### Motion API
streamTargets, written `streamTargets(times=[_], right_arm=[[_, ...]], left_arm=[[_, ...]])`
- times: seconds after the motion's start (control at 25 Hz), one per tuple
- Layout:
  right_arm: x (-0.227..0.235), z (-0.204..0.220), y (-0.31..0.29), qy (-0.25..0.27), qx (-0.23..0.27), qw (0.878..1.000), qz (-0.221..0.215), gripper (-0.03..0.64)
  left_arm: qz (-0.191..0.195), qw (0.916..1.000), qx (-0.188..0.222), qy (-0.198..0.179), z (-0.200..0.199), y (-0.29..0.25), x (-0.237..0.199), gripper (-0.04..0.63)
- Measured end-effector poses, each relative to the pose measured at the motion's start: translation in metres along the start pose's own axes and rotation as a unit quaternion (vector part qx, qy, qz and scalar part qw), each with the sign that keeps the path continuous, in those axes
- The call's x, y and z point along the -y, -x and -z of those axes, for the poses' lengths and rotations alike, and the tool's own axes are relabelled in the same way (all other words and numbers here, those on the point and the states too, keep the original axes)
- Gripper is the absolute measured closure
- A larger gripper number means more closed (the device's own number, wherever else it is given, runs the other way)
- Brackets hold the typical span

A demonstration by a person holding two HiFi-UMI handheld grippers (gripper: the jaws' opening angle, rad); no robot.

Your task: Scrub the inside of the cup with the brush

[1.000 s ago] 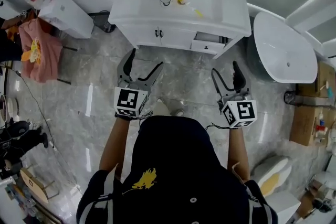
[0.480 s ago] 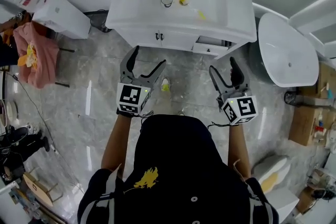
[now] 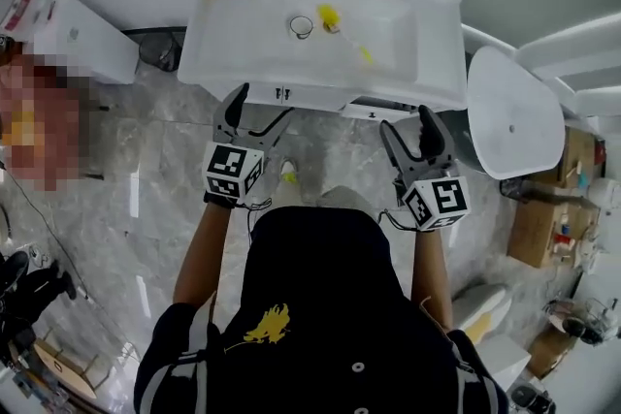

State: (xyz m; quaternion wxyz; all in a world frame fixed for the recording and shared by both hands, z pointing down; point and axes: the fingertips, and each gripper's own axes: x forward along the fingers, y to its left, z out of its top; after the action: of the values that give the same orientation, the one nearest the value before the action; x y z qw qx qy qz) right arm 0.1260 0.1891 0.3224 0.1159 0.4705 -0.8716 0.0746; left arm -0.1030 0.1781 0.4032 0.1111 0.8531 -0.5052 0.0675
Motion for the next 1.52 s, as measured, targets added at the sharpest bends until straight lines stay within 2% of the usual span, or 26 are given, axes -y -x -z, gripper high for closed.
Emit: streamTargets(times=[0.2,0.44,0.64,0.76,0.96,1.04,1.16,1.32,1.4,1.52], right_arm=[[0.014,-0.001,-0.034,-0.007,-0.009,1.000,0.006,0.262],[0.063,0.012,-0.090,-0.004,-0.040,0.999,0.006,0.262],[0.113,0.018,-0.158,-0.006,-0.053,0.998,-0.011,0.262],[0.137,0.032,-0.196,-0.011,-0.066,0.997,-0.029,0.262],[0.168,0.070,-0.252,0.046,-0.114,0.991,-0.060,0.262],[0.177,0.091,-0.274,0.068,-0.142,0.985,-0.069,0.262],[0.187,0.124,-0.307,0.115,-0.184,0.973,-0.084,0.262],[0.196,0.200,-0.346,0.183,-0.260,0.942,-0.110,0.262],[0.197,0.238,-0.359,0.193,-0.295,0.927,-0.128,0.262],[0.197,0.286,-0.370,0.187,-0.335,0.911,-0.149,0.262]], left_arm=[[0.007,0.9997,-0.025,-0.002,0.015,-0.047,-0.036,0.173],[0.013,0.9981,-0.058,-0.018,0.037,-0.123,-0.064,0.173],[-0.001,0.9962,-0.086,-0.019,0.040,-0.180,-0.090,0.173],[0.002,0.9926,-0.121,-0.015,0.062,-0.210,-0.099,0.173],[0.041,0.9831,-0.172,-0.047,0.111,-0.268,-0.111,0.172],[0.052,0.9766,-0.198,-0.064,0.136,-0.286,-0.119,0.173],[0.059,0.9670,-0.238,-0.069,0.183,-0.313,-0.138,0.173],[0.079,0.9563,-0.271,-0.077,0.238,-0.344,-0.153,0.173],[0.092,0.9522,-0.279,-0.084,0.255,-0.354,-0.155,0.172],[0.111,0.9472,-0.288,-0.087,0.276,-0.366,-0.156,0.172]])
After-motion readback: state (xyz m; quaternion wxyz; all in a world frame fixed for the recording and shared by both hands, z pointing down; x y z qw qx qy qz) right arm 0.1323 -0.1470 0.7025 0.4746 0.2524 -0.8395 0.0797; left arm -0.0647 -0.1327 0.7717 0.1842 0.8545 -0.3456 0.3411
